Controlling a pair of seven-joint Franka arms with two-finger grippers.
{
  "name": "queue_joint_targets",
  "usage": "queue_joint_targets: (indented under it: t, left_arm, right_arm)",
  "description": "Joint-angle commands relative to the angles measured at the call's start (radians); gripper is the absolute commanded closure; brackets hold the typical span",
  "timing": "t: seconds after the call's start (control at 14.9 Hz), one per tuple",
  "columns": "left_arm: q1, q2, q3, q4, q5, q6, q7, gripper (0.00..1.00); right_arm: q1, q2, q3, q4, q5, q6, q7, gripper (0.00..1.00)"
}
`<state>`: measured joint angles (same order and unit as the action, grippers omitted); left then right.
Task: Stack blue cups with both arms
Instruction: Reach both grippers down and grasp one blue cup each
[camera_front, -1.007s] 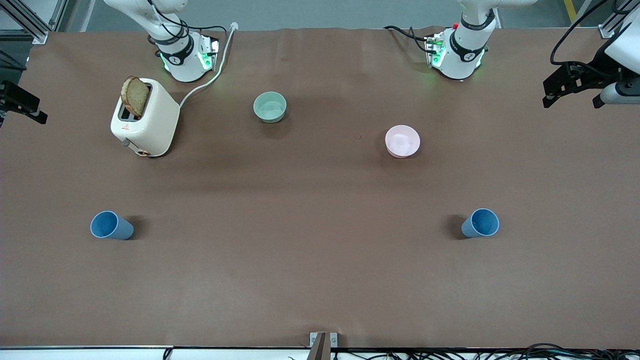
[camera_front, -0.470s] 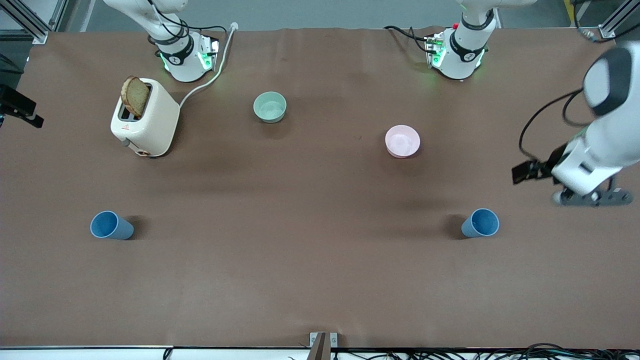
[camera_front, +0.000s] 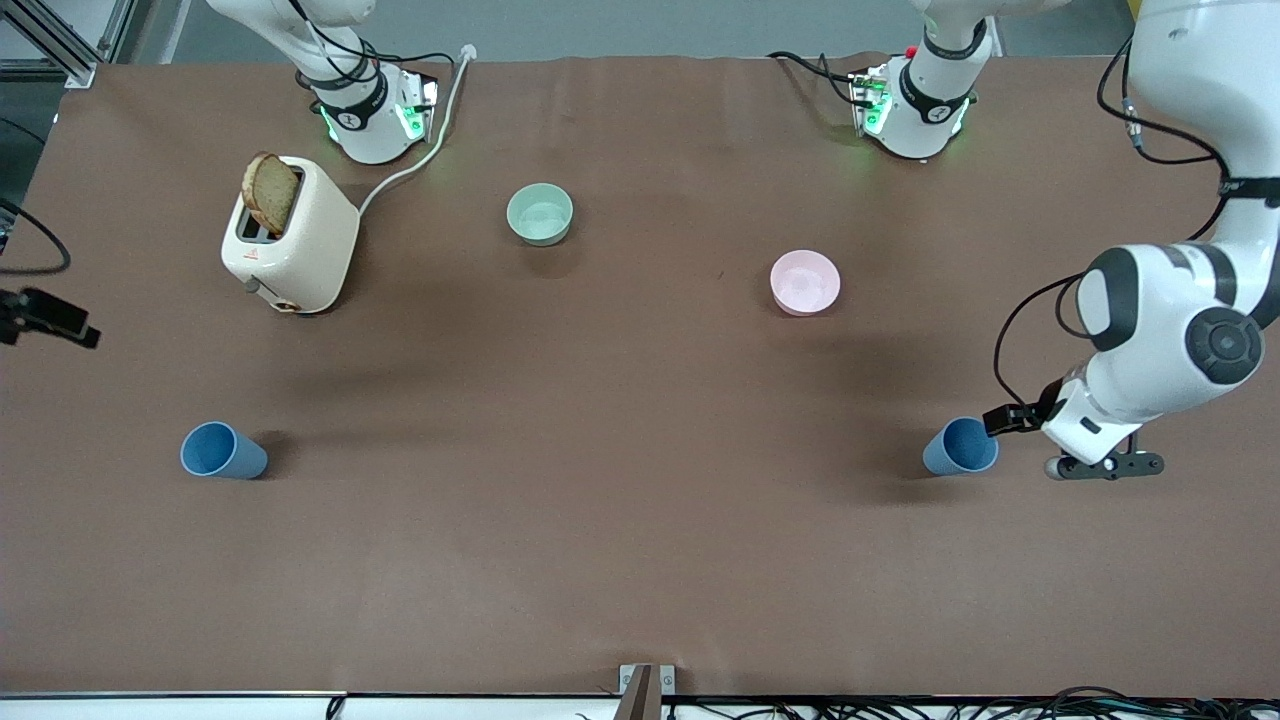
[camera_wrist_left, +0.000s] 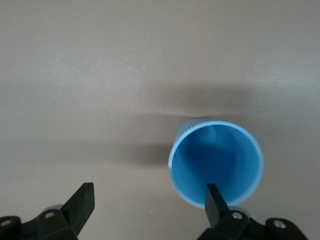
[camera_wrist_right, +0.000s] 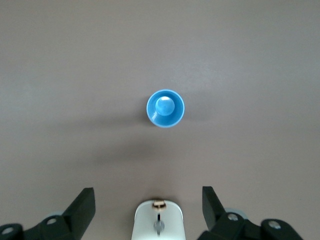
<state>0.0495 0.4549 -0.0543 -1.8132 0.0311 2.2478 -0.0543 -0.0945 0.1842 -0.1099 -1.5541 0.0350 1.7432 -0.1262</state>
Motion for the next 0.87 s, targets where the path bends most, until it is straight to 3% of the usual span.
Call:
queue_joint_targets:
  t: [0.0,0.4,0.6,0.81]
  left_arm:
    - [-0.01,0.039,-0.007,0.008,0.01,0.022,-0.002,0.31]
    - [-0.019,0.067,-0.012,0.009,0.0,0.022,-0.007,0.97]
    - [-0.014,0.059,-0.056,0.009,-0.005,0.018,-0.053,1.0]
    - [-0.016,0.001,-0.175,0.012,-0.007,-0.058,-0.241,1.0]
  right_arm:
    - [0.015,0.007,-0.037,-0.108,0.045,0.137,-0.004,0.06]
    - [0.013,0.23,-0.071,-0.12,0.109,0.277,-0.113,0.08]
    - [0.007,0.291,-0.083,-0.118,0.109,0.357,-0.16,0.08]
    - [0.006,0.353,-0.085,-0.113,0.144,0.432,-0.208,0.15]
